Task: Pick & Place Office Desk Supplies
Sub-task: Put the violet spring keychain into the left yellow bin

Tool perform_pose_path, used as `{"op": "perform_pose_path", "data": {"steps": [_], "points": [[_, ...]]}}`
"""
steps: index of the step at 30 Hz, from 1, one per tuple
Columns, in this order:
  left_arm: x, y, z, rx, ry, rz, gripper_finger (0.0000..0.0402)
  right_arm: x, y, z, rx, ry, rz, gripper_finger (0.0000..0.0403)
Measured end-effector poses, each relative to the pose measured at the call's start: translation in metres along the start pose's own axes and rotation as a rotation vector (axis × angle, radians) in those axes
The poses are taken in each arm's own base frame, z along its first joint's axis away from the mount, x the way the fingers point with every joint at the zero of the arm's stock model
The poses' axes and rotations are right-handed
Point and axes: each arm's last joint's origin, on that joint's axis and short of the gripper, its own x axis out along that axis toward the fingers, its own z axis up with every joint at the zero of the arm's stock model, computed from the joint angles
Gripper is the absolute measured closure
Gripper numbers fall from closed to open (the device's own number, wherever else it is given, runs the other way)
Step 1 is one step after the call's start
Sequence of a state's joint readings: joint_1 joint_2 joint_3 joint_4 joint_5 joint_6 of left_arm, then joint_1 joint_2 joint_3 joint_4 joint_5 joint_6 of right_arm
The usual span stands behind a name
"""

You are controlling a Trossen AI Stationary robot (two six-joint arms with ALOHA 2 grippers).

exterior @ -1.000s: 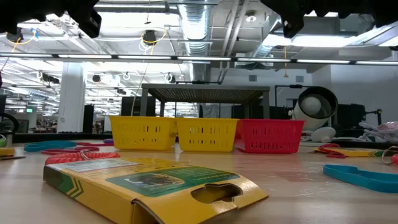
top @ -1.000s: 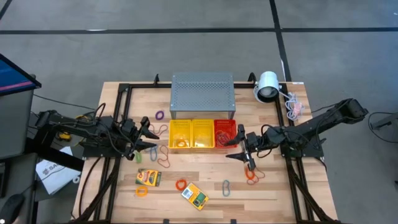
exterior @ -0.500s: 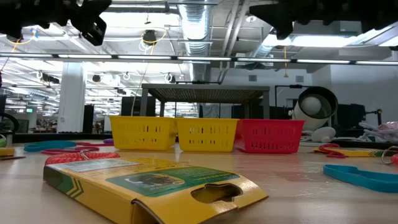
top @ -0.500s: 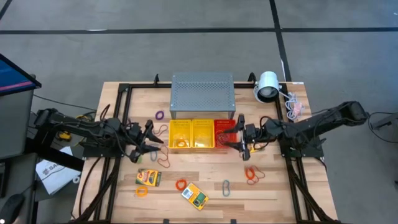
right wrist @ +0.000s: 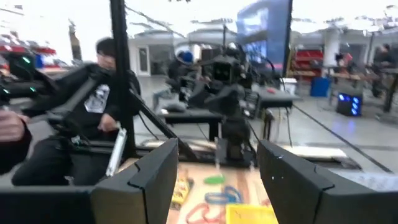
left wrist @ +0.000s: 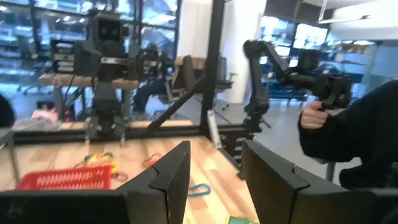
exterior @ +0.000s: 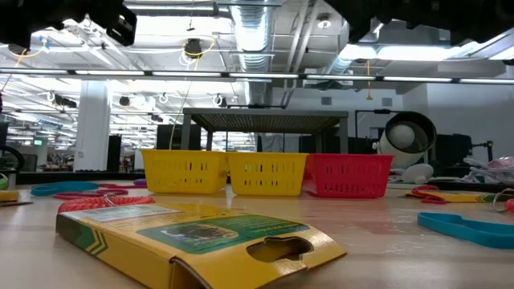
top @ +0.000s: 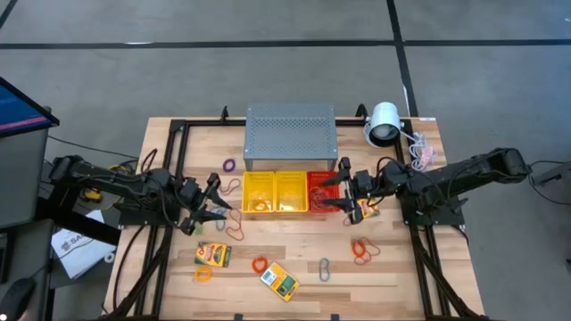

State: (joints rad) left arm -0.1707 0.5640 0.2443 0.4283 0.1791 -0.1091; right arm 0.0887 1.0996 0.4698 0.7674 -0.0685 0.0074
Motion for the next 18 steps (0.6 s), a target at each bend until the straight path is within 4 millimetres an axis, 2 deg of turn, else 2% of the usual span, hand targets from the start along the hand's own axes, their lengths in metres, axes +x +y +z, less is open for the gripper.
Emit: {"op": "perform_pose_path", "data": {"steps": [4,7,12,18], "points": [[0.000,-0.002,0.001,-0.025,-0.007,-0.059,0.0260,0.002,0.002,0.003,0.011,-0.038,0.069,0.0191],[0.000,-0.003,0.001,-0.070,-0.003,-0.084,0.0260,0.010,0.003,0.003,0.040,-0.018,0.103,0.0191],[0.000,-0.003,0.002,-0.109,-0.003,-0.113,0.0260,0.039,0.002,-0.002,0.052,0.053,0.147,0.0191],[0.000,-0.007,0.001,-0.141,0.009,-0.143,0.0260,0.078,0.000,-0.015,0.081,0.252,0.148,0.0191]]}}
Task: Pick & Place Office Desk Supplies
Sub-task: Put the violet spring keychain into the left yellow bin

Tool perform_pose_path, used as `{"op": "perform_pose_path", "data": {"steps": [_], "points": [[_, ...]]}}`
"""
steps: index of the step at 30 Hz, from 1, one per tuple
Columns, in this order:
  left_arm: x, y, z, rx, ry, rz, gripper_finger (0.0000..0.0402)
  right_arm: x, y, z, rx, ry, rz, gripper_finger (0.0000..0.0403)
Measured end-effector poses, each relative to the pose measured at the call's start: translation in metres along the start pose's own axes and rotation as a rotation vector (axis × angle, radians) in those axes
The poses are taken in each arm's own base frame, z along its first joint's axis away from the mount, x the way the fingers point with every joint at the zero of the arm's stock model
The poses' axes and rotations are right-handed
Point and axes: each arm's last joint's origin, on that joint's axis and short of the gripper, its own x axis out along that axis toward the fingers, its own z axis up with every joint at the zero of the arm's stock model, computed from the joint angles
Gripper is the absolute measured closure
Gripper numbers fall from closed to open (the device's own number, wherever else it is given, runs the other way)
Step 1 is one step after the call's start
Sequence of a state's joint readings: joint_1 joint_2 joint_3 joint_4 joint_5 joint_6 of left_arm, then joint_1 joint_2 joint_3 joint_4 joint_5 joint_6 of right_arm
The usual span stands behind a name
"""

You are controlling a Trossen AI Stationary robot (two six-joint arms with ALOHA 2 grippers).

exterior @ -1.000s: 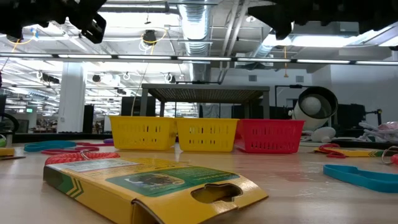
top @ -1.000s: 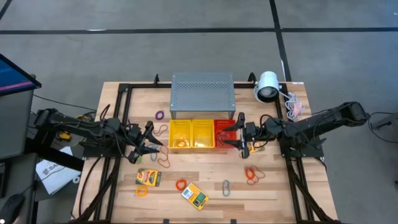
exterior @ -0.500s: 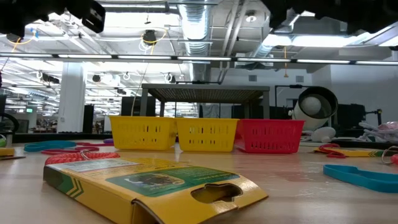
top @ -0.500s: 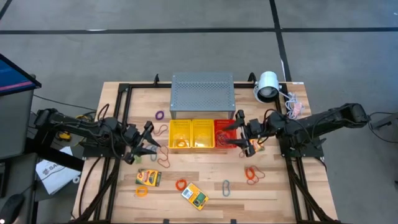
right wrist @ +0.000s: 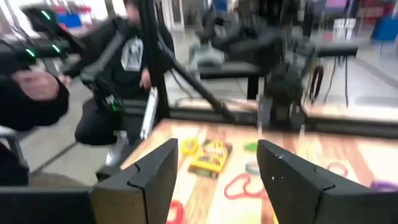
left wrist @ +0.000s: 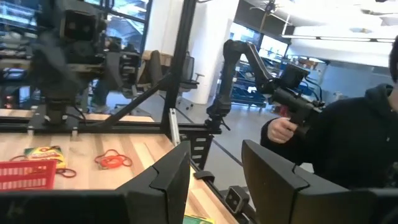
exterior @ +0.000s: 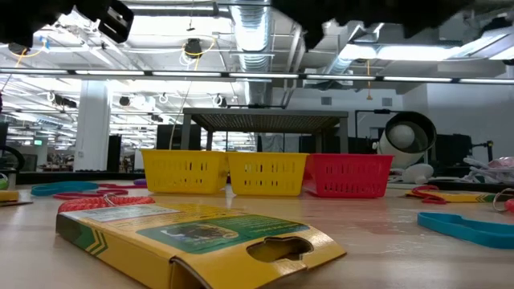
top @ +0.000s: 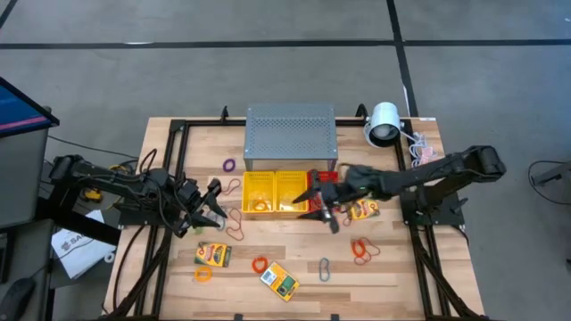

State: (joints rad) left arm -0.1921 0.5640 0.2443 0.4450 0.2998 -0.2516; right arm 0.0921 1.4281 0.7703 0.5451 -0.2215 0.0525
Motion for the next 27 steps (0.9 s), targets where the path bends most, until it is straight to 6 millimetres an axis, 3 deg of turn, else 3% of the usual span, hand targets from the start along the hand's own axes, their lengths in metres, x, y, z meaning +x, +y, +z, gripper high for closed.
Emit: {"op": "perform_pose_path", "data": {"steps": [9,19,27], "points": [[0.001,-0.004,-0.001,-0.005,0.011,-0.029,0.0260,0.040,-0.003,0.006,-0.028,0.092,0.032,0.0191],[0.001,-0.003,-0.004,-0.006,0.040,-0.020,0.0260,0.044,-0.003,0.020,-0.093,0.122,0.036,0.0191],[0.007,0.003,-0.014,-0.021,0.111,0.046,0.0260,0.044,0.001,0.021,-0.048,0.264,0.046,0.0191]]}}
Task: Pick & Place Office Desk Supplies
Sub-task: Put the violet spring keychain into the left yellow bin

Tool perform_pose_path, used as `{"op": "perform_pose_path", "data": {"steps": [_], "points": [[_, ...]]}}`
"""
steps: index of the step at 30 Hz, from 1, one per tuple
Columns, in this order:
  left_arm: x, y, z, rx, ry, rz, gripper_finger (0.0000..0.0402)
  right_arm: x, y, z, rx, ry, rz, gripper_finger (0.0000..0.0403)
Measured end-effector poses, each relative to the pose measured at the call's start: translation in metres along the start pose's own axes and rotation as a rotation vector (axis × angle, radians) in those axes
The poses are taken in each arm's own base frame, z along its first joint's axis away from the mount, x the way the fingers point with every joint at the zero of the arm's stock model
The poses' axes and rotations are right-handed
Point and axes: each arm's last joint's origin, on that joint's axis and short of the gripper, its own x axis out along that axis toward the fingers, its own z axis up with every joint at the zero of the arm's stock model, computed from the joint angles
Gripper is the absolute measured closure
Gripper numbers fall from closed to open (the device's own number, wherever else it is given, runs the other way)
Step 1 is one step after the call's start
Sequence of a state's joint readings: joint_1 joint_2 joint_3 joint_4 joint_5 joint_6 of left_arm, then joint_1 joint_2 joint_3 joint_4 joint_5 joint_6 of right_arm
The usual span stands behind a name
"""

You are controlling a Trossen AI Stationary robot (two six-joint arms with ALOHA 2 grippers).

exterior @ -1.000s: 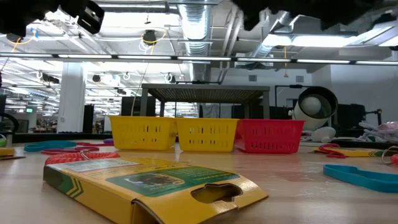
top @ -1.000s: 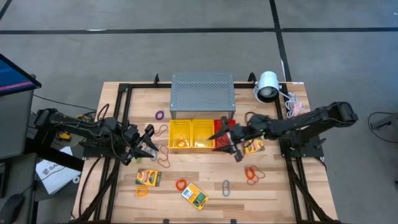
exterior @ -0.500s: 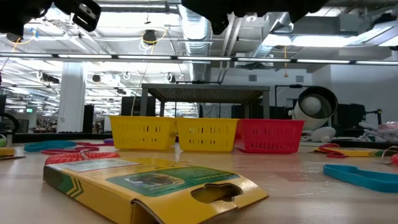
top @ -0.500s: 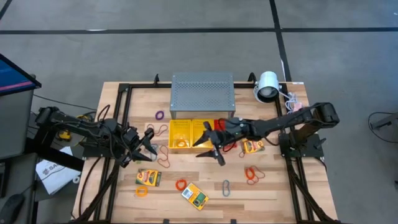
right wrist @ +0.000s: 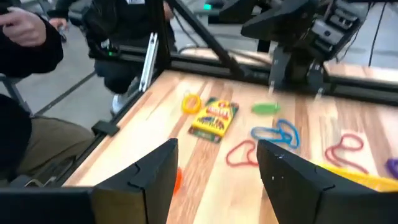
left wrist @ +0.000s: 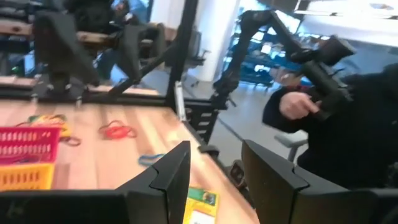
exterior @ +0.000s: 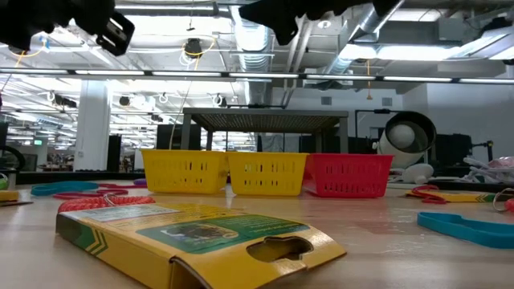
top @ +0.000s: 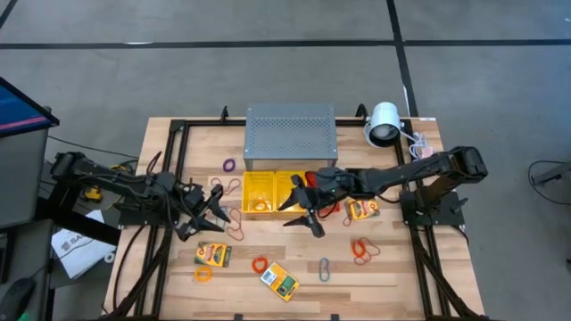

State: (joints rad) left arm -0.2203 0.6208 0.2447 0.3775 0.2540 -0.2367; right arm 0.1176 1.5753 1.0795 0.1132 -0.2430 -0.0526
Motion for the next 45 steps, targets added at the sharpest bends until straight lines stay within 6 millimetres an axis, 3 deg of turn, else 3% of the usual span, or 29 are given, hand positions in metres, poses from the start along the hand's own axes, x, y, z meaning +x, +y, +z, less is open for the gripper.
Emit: {"op": "perform_pose_path", "data": {"steps": [9,21,32,38,45], "points": [[0.013,0.008,-0.014,-0.066,0.090,0.078,0.0260,-0.001,0.013,0.013,-0.004,0.074,0.038,0.0191],[0.014,0.010,-0.020,-0.142,0.142,0.085,0.0260,-0.001,0.023,-0.002,0.125,0.232,0.042,0.0191],[0.011,0.012,-0.032,-0.255,0.279,0.136,0.0260,0.030,0.032,-0.034,0.162,0.369,0.048,0.0191],[0.011,0.014,-0.018,-0.248,0.362,0.255,0.0260,0.025,0.032,-0.027,0.156,0.342,0.049,0.0191],[0.005,0.025,0.018,-0.115,0.389,0.545,0.0260,0.019,0.033,-0.021,0.126,0.316,0.053,0.0191]]}}
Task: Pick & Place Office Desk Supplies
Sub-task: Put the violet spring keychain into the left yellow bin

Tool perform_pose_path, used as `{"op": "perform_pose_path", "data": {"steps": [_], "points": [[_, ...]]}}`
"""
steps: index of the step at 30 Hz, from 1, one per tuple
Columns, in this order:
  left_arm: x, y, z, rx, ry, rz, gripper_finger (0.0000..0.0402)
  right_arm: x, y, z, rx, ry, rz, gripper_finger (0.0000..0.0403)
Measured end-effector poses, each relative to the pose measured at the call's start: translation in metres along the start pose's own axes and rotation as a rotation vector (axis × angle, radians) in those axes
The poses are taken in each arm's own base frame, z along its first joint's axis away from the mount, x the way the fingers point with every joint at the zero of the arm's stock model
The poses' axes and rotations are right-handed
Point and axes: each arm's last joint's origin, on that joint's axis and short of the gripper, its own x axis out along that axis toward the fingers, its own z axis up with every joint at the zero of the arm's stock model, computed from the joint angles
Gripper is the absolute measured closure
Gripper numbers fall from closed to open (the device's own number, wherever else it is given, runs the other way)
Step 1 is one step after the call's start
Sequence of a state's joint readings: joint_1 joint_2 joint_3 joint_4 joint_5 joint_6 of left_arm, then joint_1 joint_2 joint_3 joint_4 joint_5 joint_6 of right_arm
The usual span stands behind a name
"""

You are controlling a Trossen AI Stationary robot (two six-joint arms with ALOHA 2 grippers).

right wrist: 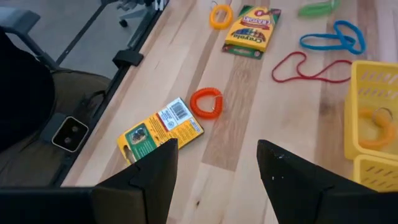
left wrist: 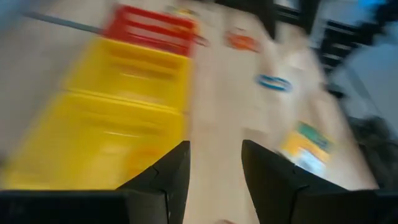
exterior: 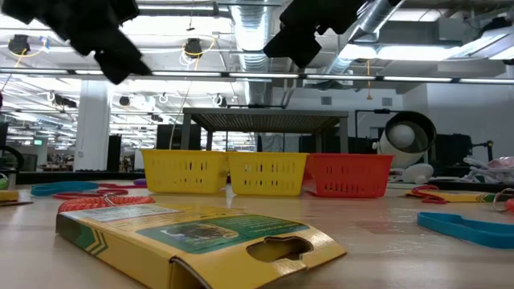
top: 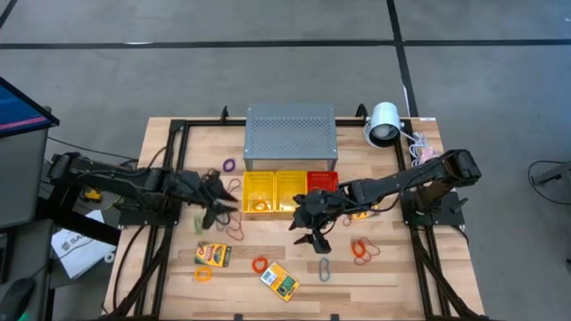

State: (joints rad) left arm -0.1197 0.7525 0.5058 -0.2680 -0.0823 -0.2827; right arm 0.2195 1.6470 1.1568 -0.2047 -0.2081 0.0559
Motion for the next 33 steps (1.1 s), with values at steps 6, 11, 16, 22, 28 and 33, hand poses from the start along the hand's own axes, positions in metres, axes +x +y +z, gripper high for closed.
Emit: {"op": "perform_pose_path", "data": {"steps": [6,11,16,22,28,33], "points": [[-0.032,0.020,0.036,-0.034,-0.035,0.344,0.0260,0.000,0.000,-0.004,0.004,0.041,0.000,0.0191],[-0.055,0.041,0.055,-0.081,0.004,0.548,0.0260,0.000,0.002,-0.007,-0.012,0.076,0.001,0.0191],[-0.051,0.069,0.054,-0.100,0.163,0.638,0.0260,0.000,0.003,-0.009,-0.035,0.089,0.005,0.0191],[-0.029,0.101,0.052,-0.170,0.288,0.543,0.0260,0.000,0.002,-0.011,-0.042,0.109,0.004,0.0191],[-0.006,0.117,0.050,-0.174,0.343,0.477,0.0260,0.000,0.002,-0.012,-0.047,0.119,0.003,0.0191],[0.011,0.126,0.045,-0.161,0.412,0.456,0.0260,-0.001,-0.001,-0.013,-0.039,0.130,-0.002,0.0191]]}}
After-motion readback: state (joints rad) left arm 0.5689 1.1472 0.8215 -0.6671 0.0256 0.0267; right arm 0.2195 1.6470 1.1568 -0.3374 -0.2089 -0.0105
